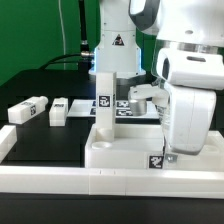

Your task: Assemble desk

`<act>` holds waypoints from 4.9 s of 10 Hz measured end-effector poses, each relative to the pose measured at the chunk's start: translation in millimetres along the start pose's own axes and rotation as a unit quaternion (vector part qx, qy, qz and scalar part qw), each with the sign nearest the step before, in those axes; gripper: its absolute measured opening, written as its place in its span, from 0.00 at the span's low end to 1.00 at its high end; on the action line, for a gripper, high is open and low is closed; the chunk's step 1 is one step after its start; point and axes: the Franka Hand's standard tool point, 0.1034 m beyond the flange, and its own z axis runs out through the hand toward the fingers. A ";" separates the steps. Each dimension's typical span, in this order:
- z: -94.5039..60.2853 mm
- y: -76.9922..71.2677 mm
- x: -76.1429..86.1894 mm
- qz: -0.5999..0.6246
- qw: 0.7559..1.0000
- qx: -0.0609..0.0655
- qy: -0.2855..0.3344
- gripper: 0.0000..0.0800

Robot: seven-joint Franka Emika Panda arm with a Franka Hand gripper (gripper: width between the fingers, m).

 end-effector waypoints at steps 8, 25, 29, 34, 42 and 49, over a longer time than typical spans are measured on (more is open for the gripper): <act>-9.7 -9.6 -2.2 -0.014 0.997 0.072 -0.028 0.55; -96.5 -57.9 -84.6 0.333 0.941 0.043 -0.029 0.81; -104.8 -53.7 -78.3 0.402 0.913 0.056 -0.039 0.81; -110.2 -48.6 -77.4 0.459 0.883 0.094 -0.023 0.81; -110.9 -47.1 -82.0 0.470 0.877 0.097 -0.018 0.81; -75.4 -8.5 -116.3 0.421 0.901 0.108 -0.003 0.81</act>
Offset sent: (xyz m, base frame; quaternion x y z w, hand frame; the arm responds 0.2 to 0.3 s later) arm 0.0232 0.0095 -0.0008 0.0213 -0.0037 -0.0630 0.9978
